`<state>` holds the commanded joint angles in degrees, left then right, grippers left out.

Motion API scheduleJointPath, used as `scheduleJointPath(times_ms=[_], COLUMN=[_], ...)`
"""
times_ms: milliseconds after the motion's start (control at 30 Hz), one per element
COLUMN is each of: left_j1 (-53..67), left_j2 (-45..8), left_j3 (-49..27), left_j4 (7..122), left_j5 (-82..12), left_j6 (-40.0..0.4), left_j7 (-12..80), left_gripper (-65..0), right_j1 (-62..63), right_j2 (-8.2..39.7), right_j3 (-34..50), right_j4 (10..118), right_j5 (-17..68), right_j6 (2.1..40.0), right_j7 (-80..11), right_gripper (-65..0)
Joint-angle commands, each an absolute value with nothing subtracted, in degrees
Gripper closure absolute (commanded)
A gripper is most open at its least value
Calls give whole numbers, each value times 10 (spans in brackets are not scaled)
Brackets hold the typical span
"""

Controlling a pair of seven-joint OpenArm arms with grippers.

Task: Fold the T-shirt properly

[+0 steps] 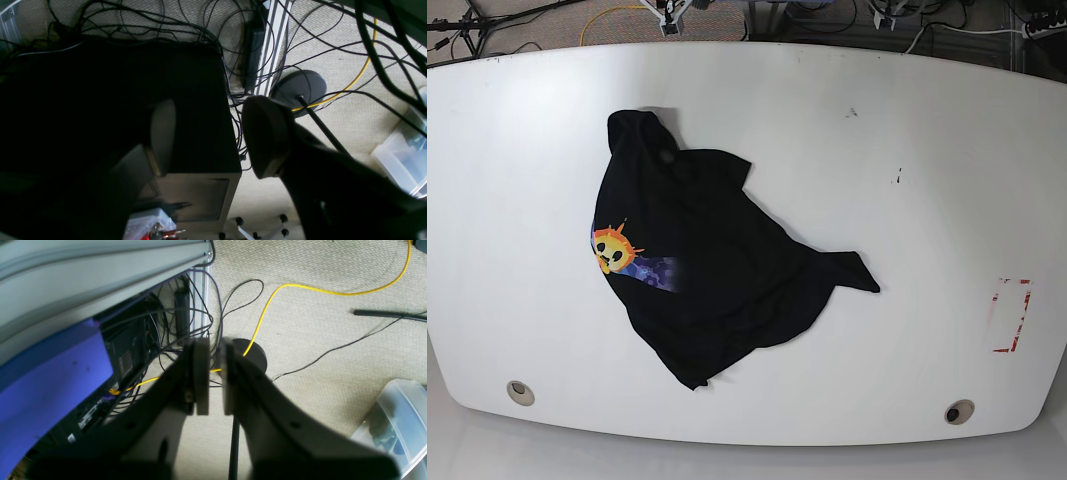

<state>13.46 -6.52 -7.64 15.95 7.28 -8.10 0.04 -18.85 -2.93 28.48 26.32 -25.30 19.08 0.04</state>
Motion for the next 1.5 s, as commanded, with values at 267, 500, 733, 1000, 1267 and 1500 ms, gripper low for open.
scheduleJointPath(times_ms=[267, 500, 733, 1000, 1267, 1500], left_j1=[144, 156, 164, 169, 190, 188], left_j2=[-64, -63, -61, -60, -61, -61], left_j3=[-78, -80, -81, -81, -80, -78], left_j4=[181, 206, 235, 236, 259, 255], left_j5=[72, 73, 83, 85, 82, 77], left_j6=[-82, -82, -82, -83, -92, -89], left_j7=[2, 2, 6, 5, 7, 8], left_gripper=[-331, -332, -332, -332, -330, -331], right_j1=[-189, -189, -185, -182, -186, -189], right_j2=[-29, -29, -29, -28, -25, -27], right_j3=[285, 284, 279, 271, 255, 258], right_j4=[264, 265, 266, 268, 276, 275], right_j5=[-253, -253, -255, -258, -257, -254], right_j6=[191, 191, 191, 190, 191, 191], right_j7=[-1, -1, 5, 7, 9, 8], right_gripper=[-48, -50, -50, -49, -52, -52])
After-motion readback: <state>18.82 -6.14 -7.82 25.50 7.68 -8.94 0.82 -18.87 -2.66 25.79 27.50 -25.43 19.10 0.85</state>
